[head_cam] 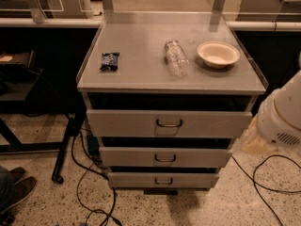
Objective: Open middle drawer
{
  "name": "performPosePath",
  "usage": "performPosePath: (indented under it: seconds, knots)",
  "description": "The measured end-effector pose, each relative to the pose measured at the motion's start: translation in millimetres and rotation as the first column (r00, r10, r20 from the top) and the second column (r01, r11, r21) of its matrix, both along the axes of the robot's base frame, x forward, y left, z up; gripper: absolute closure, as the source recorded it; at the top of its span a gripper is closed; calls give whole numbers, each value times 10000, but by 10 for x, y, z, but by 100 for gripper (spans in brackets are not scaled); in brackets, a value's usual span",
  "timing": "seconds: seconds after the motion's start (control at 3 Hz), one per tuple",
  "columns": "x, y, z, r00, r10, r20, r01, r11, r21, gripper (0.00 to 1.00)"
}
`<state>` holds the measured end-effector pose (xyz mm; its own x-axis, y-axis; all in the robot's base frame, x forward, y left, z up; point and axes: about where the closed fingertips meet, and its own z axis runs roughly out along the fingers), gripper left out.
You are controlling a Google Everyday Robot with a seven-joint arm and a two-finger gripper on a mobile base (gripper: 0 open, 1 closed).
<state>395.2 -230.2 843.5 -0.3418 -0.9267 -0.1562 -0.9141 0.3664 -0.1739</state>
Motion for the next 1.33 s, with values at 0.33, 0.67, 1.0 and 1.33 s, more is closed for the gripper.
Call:
performPosePath:
  seconds: [0.33,0.67,1.0,1.33]
  knots:
    - [82,46,-356,9999,-57,-102,59,9997,238,100]
    - [106,52,-395,10000,-64,-46,65,9996,275,100]
    - [106,52,-395,10000,-64,-45,65,9996,275,75]
    - [106,52,-395,10000,-64,-45,65,9996,275,50]
